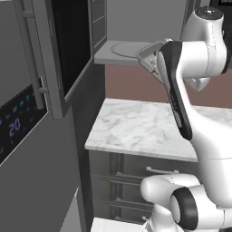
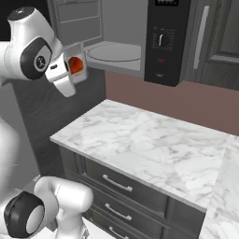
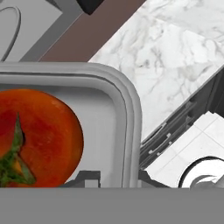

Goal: Place the tupperware containing the fish and tomato meal in the microwave. Close the microwave door and press the start button to reheat the meal.

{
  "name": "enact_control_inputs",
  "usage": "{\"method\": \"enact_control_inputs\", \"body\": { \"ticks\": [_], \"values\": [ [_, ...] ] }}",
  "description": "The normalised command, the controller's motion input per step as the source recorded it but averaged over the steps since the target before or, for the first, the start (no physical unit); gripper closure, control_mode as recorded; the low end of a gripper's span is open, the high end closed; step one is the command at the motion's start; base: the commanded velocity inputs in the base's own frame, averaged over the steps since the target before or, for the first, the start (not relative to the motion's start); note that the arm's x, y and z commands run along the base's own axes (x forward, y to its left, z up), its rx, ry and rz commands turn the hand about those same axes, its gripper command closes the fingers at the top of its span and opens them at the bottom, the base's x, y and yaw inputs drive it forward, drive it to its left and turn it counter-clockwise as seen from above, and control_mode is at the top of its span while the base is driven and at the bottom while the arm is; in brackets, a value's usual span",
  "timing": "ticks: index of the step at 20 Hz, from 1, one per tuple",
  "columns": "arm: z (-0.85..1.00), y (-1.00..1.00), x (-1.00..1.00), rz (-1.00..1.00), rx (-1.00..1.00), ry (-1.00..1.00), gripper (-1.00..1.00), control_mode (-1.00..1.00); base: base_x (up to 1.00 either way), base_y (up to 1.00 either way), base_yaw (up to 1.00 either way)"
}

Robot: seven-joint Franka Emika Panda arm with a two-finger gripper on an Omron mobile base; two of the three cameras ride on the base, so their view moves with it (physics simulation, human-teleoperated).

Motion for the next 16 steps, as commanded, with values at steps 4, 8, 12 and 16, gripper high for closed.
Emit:
{"method": "enact_control_inputs", "body": {
  "ticks": [4, 8, 12, 16],
  "values": [
    [0.05, -0.33, 0.27, -0.03, -0.02, 0.00, 1.00, -1.00, 0.00, 0.00, 0.00],
    [0.03, -0.22, 0.28, -0.03, -0.03, -0.04, 1.00, -1.00, 0.00, 0.00, 0.00],
    [0.00, -0.12, 0.29, -0.01, -0.02, -0.11, 1.00, -1.00, 0.00, 0.00, 0.00],
    [0.00, -0.10, 0.33, 0.00, 0.00, -0.13, 1.00, -1.00, 0.00, 0.00, 0.00]
  ]
}}
